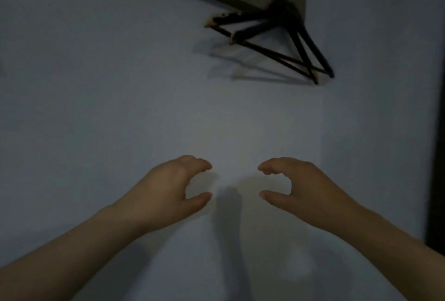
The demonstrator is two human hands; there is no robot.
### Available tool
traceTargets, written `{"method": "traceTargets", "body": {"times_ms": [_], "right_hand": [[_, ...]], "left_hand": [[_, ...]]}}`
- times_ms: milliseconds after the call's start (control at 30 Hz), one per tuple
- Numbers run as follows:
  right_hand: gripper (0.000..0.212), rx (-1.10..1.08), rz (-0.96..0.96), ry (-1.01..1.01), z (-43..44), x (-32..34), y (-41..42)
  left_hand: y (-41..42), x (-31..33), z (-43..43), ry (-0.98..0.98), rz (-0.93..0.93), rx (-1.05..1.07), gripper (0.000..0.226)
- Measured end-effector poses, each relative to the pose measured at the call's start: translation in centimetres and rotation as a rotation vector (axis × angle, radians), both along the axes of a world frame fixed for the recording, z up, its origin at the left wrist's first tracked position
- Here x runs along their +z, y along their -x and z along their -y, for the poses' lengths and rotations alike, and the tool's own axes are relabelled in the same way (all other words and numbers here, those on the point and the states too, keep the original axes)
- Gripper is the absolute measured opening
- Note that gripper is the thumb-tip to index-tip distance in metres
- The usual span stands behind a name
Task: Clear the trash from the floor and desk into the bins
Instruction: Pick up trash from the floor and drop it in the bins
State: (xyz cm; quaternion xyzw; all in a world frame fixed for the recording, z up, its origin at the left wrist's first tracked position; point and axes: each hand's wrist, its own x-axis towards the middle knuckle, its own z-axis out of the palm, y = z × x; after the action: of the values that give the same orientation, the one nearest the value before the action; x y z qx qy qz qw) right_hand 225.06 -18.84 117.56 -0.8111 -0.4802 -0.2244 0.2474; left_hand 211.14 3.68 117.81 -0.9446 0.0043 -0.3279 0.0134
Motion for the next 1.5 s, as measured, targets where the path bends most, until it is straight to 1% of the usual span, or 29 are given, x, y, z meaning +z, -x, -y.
{"method": "traceTargets", "body": {"times_ms": [133,300,400,567,733,900,1033,1200,1333,1500], "right_hand": [[0.04,0.227,0.012,-0.028,-1.9,0.9,0.7],[0.037,0.473,-0.008,-0.018,-5.9,-0.3,2.9],[0.04,0.599,-0.014,0.03,-8.6,-0.3,6.4],[0.039,0.829,0.036,0.046,-12.0,0.3,14.7],[0.039,1.084,0.081,0.025,-13.9,1.3,25.7],[0.042,1.341,0.087,0.008,-13.4,1.1,39.2],[0.045,1.521,0.068,0.004,-10.9,0.9,50.8],[0.043,1.716,0.062,0.005,-6.4,0.2,65.2],[0.043,1.874,0.045,0.021,-2.2,-0.9,75.5],[0.047,2.023,0.117,0.052,1.7,-2.0,86.0]], "left_hand": [[3.9,0.0,1.2,0.033,0.02,0.169,0.05],[10.4,-1.2,2.2,0.037,0.016,0.4,0.051],[15.7,-1.5,2.8,0.025,0.0,0.552,0.053],[25.8,-1.2,4.9,0.025,0.045,0.797,0.052],[36.8,-1.3,8.9,0.041,0.063,1.032,0.052],[49.2,-1.0,15.8,0.035,0.06,1.282,0.052],[59.3,-0.6,22.6,0.037,0.052,1.46,0.05],[70.3,-1.3,31.3,0.065,0.047,1.653,0.054],[77.6,-2.5,38.1,0.12,0.041,1.828,0.054],[84.7,-3.5,44.7,0.159,0.096,1.964,0.052]]}}
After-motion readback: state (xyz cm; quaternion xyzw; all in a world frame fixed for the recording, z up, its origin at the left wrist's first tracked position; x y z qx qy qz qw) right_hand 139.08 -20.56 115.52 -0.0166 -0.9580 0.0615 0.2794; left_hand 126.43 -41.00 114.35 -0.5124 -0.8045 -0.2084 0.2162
